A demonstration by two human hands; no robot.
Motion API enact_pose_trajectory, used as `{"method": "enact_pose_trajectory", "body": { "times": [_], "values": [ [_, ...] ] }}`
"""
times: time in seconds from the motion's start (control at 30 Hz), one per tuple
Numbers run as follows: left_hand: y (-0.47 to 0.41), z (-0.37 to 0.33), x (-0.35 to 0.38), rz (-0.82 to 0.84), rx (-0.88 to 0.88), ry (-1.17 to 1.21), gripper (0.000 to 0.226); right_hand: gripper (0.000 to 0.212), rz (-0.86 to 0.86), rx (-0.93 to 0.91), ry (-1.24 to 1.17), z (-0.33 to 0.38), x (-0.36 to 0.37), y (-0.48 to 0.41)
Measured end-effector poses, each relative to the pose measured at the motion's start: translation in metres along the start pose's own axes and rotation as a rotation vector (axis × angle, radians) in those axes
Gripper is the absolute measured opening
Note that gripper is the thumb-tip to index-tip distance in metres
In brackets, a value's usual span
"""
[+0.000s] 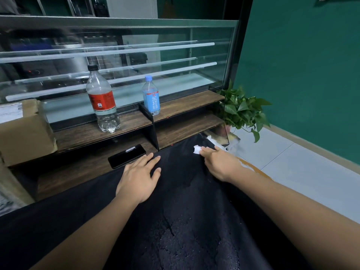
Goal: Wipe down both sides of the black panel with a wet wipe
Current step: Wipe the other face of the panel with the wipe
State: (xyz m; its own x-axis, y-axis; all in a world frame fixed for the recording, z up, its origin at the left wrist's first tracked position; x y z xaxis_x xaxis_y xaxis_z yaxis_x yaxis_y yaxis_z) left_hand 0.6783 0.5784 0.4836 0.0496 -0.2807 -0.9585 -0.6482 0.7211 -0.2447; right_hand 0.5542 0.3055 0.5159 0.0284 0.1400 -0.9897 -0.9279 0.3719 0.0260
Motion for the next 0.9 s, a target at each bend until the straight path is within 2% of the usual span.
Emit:
{"method": "enact_pose_trajectory", "body": {
  "times": [0.33,0.53,0.8,0.9],
  "values": [
    [0.001,0.0,-0.001,0.006,-0.01,0.014,0.057,0.049,0.002,0.254,-0.077,0.005,0.002,-0.021],
    [0.001,0.0,-0.001,0.007,-0.007,0.011,0.058,0.035,0.004,0.142,-0.097,0.006,0.001,-0.002],
    [0.001,-0.002,-0.002,0.014,0.001,0.012,0.057,0.051,-0.012,-0.097,-0.115,0.035,0.009,0.061],
    [0.002,-0.002,-0.003,0.028,0.008,0.018,0.057,0.05,-0.038,-0.179,-0.123,0.053,0.012,0.088]
  ]
}}
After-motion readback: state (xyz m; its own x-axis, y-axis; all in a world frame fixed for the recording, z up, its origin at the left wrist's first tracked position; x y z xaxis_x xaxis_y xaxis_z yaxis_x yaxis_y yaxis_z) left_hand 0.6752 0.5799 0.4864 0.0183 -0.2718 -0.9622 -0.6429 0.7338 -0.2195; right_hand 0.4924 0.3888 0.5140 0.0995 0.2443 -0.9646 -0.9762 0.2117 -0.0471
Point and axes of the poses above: each hand's wrist, its own y-axis away from the middle knuckle, its own x-axis out of the palm, z = x × y, the point moved 3 cm from there along -y, towards the middle knuckle, and after that the axes turned 10 degrees about x, right-handed, at the moved point
